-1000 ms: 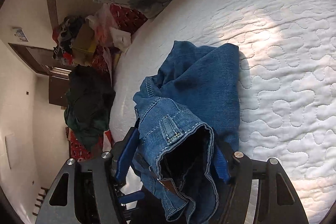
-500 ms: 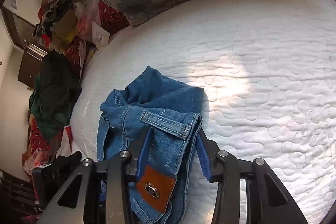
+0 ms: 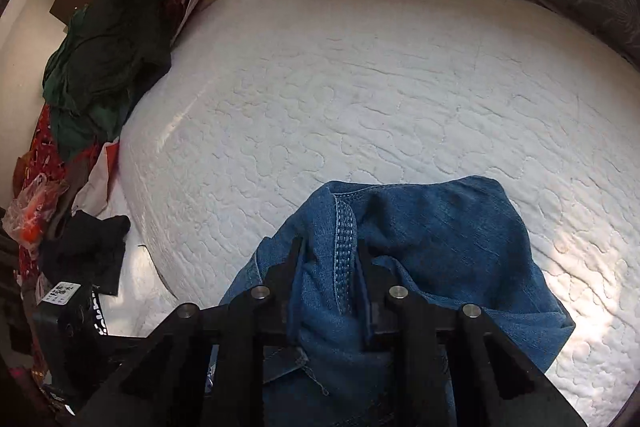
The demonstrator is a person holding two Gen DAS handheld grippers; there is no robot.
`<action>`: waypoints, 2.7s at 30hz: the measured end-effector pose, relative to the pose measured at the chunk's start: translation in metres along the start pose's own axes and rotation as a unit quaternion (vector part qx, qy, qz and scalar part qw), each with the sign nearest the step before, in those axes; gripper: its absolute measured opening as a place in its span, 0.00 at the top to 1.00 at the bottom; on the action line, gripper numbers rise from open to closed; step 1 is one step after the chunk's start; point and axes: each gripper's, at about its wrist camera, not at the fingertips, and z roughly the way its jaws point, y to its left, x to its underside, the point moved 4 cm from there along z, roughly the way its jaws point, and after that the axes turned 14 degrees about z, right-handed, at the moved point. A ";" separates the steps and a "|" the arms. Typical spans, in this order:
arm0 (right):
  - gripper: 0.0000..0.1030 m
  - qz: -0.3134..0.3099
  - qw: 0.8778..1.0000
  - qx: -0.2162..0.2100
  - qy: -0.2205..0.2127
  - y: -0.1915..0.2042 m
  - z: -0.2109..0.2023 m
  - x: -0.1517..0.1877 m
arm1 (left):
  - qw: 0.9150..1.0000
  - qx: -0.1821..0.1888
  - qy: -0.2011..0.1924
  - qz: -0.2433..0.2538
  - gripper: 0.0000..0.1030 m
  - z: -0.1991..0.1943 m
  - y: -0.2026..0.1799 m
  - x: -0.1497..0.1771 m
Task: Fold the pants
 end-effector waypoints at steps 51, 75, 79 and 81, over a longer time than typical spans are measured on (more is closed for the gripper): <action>0.36 0.249 0.952 -0.099 -0.148 -0.100 -0.078 0.201 | 0.966 -0.161 0.011 0.201 0.33 0.020 -0.070 -0.025; 0.02 0.382 0.904 -0.149 -0.126 -0.108 -0.037 0.210 | 0.981 -0.127 -0.013 0.144 0.33 -0.018 -0.037 -0.030; 0.01 0.385 0.902 -0.128 -0.151 -0.110 -0.065 0.213 | 0.984 -0.109 -0.040 0.137 0.33 -0.041 -0.031 -0.024; 0.01 0.385 0.901 -0.128 -0.154 -0.109 -0.071 0.217 | 0.985 -0.109 -0.043 0.125 0.33 -0.044 -0.020 -0.022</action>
